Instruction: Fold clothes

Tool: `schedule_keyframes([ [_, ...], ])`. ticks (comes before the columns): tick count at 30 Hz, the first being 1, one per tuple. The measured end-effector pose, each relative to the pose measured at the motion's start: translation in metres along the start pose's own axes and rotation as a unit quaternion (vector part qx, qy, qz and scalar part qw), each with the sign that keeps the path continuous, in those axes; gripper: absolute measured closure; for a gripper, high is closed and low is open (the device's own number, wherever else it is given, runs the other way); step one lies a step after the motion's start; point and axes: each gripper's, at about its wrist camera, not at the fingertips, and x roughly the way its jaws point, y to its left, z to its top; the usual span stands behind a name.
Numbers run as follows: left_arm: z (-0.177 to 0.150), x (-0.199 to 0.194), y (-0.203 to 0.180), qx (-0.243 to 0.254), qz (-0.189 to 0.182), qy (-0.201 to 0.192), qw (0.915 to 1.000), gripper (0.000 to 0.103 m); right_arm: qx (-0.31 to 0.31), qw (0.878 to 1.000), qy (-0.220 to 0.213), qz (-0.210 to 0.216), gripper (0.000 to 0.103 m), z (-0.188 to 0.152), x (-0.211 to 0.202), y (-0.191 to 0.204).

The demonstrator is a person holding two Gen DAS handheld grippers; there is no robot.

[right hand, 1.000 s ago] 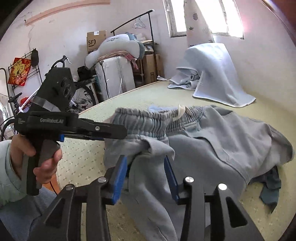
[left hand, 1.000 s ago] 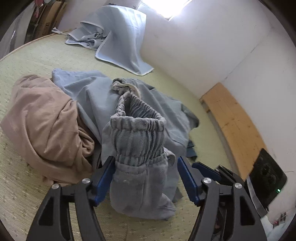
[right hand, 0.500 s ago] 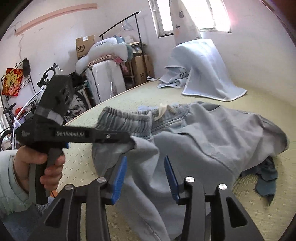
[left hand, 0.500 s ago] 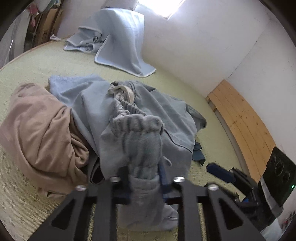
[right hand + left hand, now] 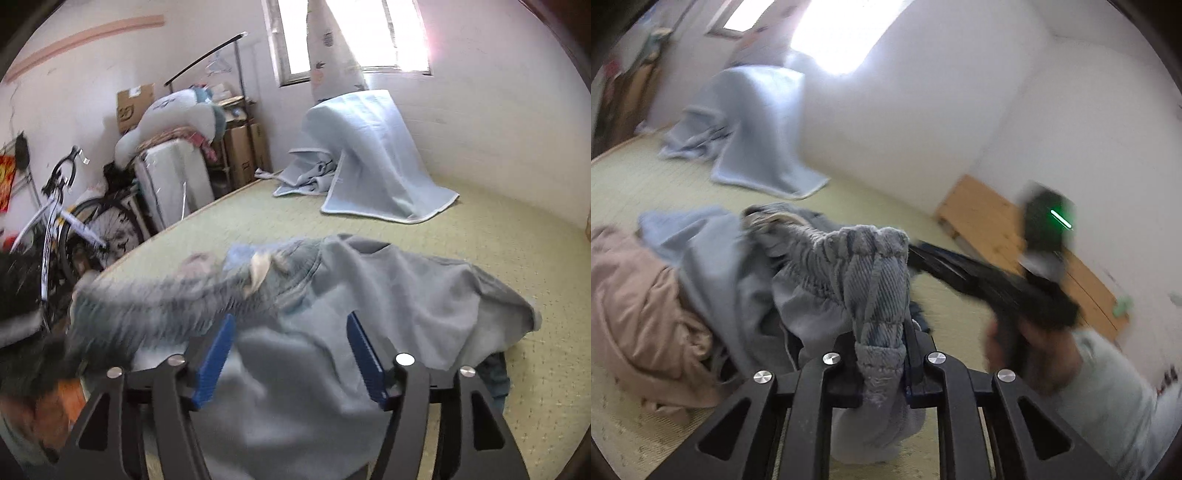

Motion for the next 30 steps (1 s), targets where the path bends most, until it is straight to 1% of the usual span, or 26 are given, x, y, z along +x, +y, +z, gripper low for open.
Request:
schedule_keyframes([
  [3, -0.011, 0.001, -0.029, 0.046, -0.042, 0.008, 0.998, 0.09, 0.02, 1.0, 0.012, 0.013, 0.028, 0.023, 0.011, -0.011],
  [5, -0.02, 0.005, -0.044, 0.071, -0.069, 0.024, 0.9948, 0.09, 0.028, 0.999, 0.026, 0.024, 0.028, 0.04, 0.022, -0.016],
  [7, -0.03, 0.008, -0.054, 0.093, -0.089, 0.045, 0.9907, 0.09, 0.028, 0.998, 0.052, 0.036, 0.027, 0.054, 0.04, -0.019],
  [9, -0.037, 0.009, -0.057, 0.106, -0.1, 0.059, 0.9875, 0.09, 0.025, 0.995, 0.082, 0.044, 0.027, 0.062, 0.06, -0.022],
  [11, -0.043, 0.007, -0.056, 0.107, -0.106, 0.07, 0.9862, 0.09, 0.017, 0.993, 0.109, 0.044, 0.027, 0.063, 0.08, -0.024],
  [14, -0.049, 0.004, -0.045, 0.089, -0.107, 0.084, 0.9867, 0.09, -0.005, 0.989, 0.146, 0.019, 0.027, 0.058, 0.112, -0.026],
  [18, -0.048, 0.003, -0.03, 0.067, -0.106, 0.09, 0.988, 0.09, -0.026, 0.979, 0.202, 0.001, 0.028, 0.043, 0.154, -0.029],
  [20, -0.046, 0.002, -0.024, 0.055, -0.105, 0.089, 0.989, 0.09, -0.044, 0.975, 0.216, -0.016, 0.029, 0.034, 0.171, -0.029],
  [22, -0.042, 0.005, -0.023, 0.045, -0.1, 0.087, 0.9901, 0.09, -0.053, 0.974, 0.22, -0.021, 0.03, 0.028, 0.181, -0.029],
  [23, -0.041, 0.006, -0.024, 0.041, -0.096, 0.086, 0.9907, 0.09, -0.056, 0.973, 0.222, -0.022, 0.041, 0.026, 0.186, -0.028],
  [24, -0.04, 0.007, -0.026, 0.037, -0.093, 0.085, 0.9913, 0.09, -0.059, 0.973, 0.222, -0.024, 0.067, 0.023, 0.189, -0.027],
  [25, -0.038, 0.008, -0.026, 0.033, -0.09, 0.085, 0.9917, 0.09, -0.068, 0.972, 0.222, -0.03, 0.079, 0.021, 0.191, -0.025],
  [27, -0.035, 0.008, -0.024, 0.025, -0.089, 0.084, 0.9922, 0.09, -0.078, 0.972, 0.219, -0.039, 0.089, 0.015, 0.195, -0.022],
  [28, -0.033, 0.007, -0.023, 0.02, -0.089, 0.082, 0.9924, 0.09, -0.078, 0.973, 0.213, -0.041, 0.09, 0.013, 0.194, -0.022],
  [30, -0.032, 0.003, -0.023, 0.017, -0.09, 0.077, 0.9929, 0.09, -0.069, 0.979, 0.184, -0.046, 0.091, 0.016, 0.18, -0.023],
])
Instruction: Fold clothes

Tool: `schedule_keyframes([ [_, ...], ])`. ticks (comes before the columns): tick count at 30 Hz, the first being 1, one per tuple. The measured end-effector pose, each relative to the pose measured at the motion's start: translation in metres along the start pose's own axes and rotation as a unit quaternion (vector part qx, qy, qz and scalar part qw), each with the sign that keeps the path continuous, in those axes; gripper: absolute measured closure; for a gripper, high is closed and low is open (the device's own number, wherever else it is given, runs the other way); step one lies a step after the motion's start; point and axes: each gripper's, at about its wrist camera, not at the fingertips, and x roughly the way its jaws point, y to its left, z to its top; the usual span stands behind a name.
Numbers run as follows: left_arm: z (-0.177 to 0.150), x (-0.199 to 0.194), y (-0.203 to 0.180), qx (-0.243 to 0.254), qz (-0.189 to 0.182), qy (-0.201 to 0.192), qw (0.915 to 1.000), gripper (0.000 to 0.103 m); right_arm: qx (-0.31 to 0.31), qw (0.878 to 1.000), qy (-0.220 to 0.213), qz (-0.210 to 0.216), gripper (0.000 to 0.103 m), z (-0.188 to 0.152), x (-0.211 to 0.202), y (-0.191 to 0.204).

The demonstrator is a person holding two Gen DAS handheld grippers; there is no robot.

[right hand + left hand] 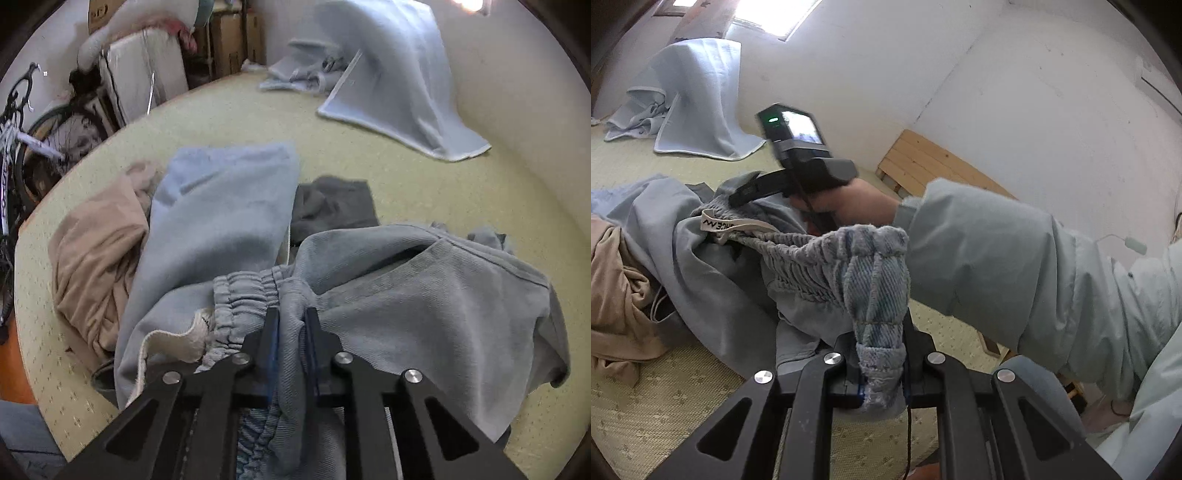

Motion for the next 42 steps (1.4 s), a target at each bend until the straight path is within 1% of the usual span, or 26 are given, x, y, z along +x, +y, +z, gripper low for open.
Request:
schedule_keyframes([
  [2, 0.002, -0.005, 0.0, -0.001, 0.005, -0.008, 1.0, 0.09, 0.016, 0.999, -0.034, -0.005, 0.091, -0.002, -0.019, -0.004],
  [4, 0.005, -0.013, 0.002, -0.005, 0.013, -0.02, 0.9997, 0.09, 0.031, 0.997, -0.073, -0.007, 0.091, -0.006, -0.048, -0.011],
  [8, 0.014, -0.03, 0.006, -0.023, 0.04, -0.062, 0.997, 0.09, 0.074, 0.985, -0.157, -0.015, 0.091, -0.03, -0.124, -0.034],
  [11, 0.016, -0.04, 0.004, -0.027, 0.051, -0.082, 0.995, 0.09, 0.113, 0.973, -0.199, -0.024, 0.091, -0.067, -0.178, -0.056],
  [13, 0.014, -0.043, -0.003, -0.015, 0.06, -0.085, 0.9944, 0.09, 0.139, 0.966, -0.214, -0.033, 0.091, -0.099, -0.205, -0.068],
  [15, 0.012, -0.043, -0.016, 0.01, 0.073, -0.087, 0.9935, 0.09, 0.174, 0.959, -0.22, -0.037, 0.091, -0.139, -0.229, -0.081],
  [17, 0.004, -0.043, -0.031, 0.035, 0.085, -0.082, 0.9924, 0.09, 0.211, 0.953, -0.214, -0.036, 0.091, -0.184, -0.248, -0.091],
  [19, -0.009, -0.046, -0.04, 0.047, 0.091, -0.069, 0.9923, 0.091, 0.24, 0.952, -0.189, -0.033, 0.092, -0.225, -0.254, -0.099],
  [22, -0.03, -0.047, -0.049, 0.051, 0.105, -0.042, 0.9923, 0.091, 0.255, 0.958, -0.13, -0.028, 0.092, -0.281, -0.25, -0.101],
  [23, -0.035, -0.045, -0.047, 0.047, 0.113, -0.034, 0.9919, 0.091, 0.246, 0.963, -0.107, -0.028, 0.092, -0.296, -0.246, -0.099],
  [25, -0.04, -0.044, -0.039, 0.028, 0.124, -0.026, 0.9915, 0.091, 0.222, 0.97, -0.087, -0.048, 0.09, -0.314, -0.242, -0.098],
  [28, -0.042, -0.048, -0.02, -0.008, 0.141, -0.034, 0.9894, 0.091, 0.171, 0.977, -0.102, -0.078, 0.087, -0.325, -0.249, -0.095],
  [29, -0.042, -0.049, -0.013, -0.021, 0.147, -0.039, 0.9881, 0.091, 0.15, 0.979, -0.107, -0.086, 0.079, -0.326, -0.251, -0.093],
  [30, -0.041, -0.051, -0.007, -0.033, 0.153, -0.045, 0.9866, 0.091, 0.127, 0.982, -0.109, -0.089, 0.065, -0.324, -0.252, -0.091],
  [32, -0.039, -0.054, 0.005, -0.055, 0.165, -0.057, 0.9832, 0.091, 0.07, 0.988, -0.107, -0.089, 0.052, -0.32, -0.25, -0.086],
  [35, -0.035, -0.058, 0.02, -0.084, 0.178, -0.071, 0.9778, 0.091, -0.013, 0.993, -0.096, -0.073, 0.051, -0.32, -0.239, -0.069],
  [37, -0.033, -0.058, 0.03, -0.103, 0.184, -0.079, 0.9743, 0.091, -0.067, 0.992, -0.093, -0.061, 0.051, -0.322, -0.226, -0.054],
  [39, -0.03, -0.057, 0.038, -0.112, 0.189, -0.083, 0.972, 0.091, -0.121, 0.987, -0.086, -0.054, 0.051, -0.326, -0.213, -0.037],
  [42, -0.027, -0.055, 0.045, -0.116, 0.195, -0.088, 0.9698, 0.091, -0.209, 0.974, -0.063, -0.056, 0.051, -0.334, -0.186, -0.013],
])
